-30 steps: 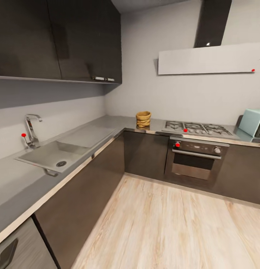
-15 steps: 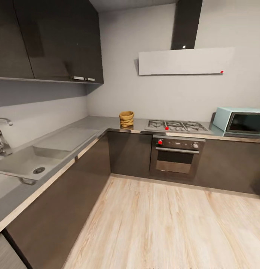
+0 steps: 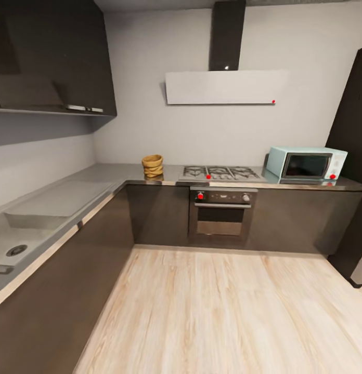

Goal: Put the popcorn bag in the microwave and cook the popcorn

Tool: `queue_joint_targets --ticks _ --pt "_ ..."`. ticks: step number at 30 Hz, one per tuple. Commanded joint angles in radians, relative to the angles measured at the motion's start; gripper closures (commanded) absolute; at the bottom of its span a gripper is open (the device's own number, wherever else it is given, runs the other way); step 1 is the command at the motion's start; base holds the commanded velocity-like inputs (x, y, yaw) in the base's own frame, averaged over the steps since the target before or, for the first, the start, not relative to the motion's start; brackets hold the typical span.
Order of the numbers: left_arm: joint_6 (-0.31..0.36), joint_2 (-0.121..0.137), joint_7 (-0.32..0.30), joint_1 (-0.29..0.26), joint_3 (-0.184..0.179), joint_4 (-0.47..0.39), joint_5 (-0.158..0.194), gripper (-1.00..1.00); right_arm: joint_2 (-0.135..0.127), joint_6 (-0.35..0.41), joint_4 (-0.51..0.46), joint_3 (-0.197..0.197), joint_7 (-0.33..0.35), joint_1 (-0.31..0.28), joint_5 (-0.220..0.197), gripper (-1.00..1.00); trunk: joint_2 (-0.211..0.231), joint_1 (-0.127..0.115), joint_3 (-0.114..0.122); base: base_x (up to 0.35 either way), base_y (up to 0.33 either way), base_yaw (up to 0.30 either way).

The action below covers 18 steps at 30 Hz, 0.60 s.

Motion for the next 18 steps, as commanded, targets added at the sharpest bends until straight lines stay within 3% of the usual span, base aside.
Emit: queue_joint_targets --ticks 1,18 --pt "-0.002 0.000 0.000 0.000 0.001 -0.001 0.001 -1.00 0.000 -0.003 0.000 0.000 -0.001 0.000 -0.001 -1.00 0.000 0.000 -0.001 0.000 0.000 -0.285" --pt "-0.002 0.000 -0.001 0.000 -0.001 -0.001 0.000 -1.00 -0.001 -0.003 0.000 0.000 -0.001 0.000 0.001 -1.00 0.000 0.000 -0.001 0.000 0.000 -0.218"
